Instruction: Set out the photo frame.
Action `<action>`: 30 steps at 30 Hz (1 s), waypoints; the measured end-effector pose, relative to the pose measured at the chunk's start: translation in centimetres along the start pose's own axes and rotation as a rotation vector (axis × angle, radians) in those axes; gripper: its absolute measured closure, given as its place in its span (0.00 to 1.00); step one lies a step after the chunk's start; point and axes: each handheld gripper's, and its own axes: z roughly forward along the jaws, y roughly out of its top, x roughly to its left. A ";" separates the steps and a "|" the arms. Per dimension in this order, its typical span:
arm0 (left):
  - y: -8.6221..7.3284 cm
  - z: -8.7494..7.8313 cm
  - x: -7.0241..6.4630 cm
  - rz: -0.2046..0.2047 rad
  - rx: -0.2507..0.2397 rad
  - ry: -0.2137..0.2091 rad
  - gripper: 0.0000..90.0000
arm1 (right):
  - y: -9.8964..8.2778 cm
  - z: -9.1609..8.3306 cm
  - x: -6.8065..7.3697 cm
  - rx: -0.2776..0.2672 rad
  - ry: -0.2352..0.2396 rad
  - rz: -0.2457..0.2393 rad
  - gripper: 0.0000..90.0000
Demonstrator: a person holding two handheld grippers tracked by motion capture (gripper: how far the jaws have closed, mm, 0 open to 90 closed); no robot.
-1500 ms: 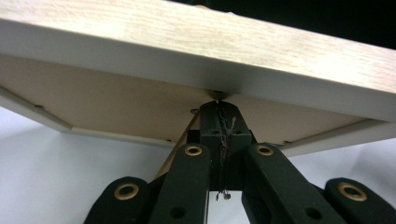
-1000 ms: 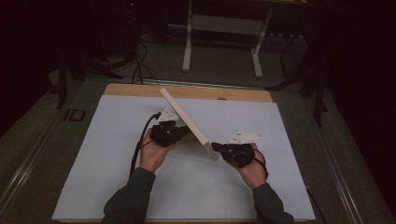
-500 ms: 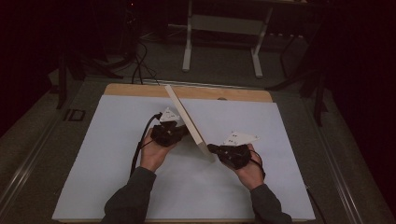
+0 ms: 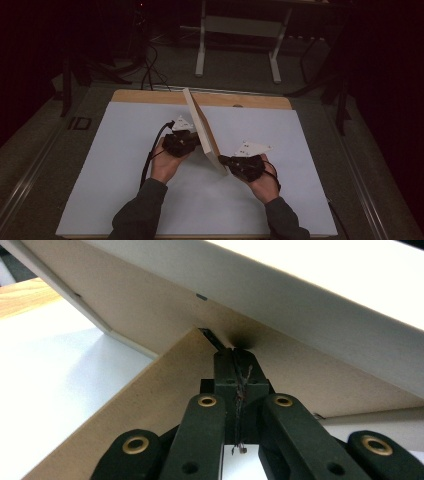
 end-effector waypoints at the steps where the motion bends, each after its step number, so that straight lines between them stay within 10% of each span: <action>1: 0.0 0.0 0.0 0.000 0.000 0.000 1.00 | 0.0 0.0 0.0 0.001 0.002 -0.001 1.00; 30: -1.0 0.8 -0.3 0.020 -0.030 -0.132 1.00 | 0.9 1.2 1.5 -0.007 0.053 -0.027 1.00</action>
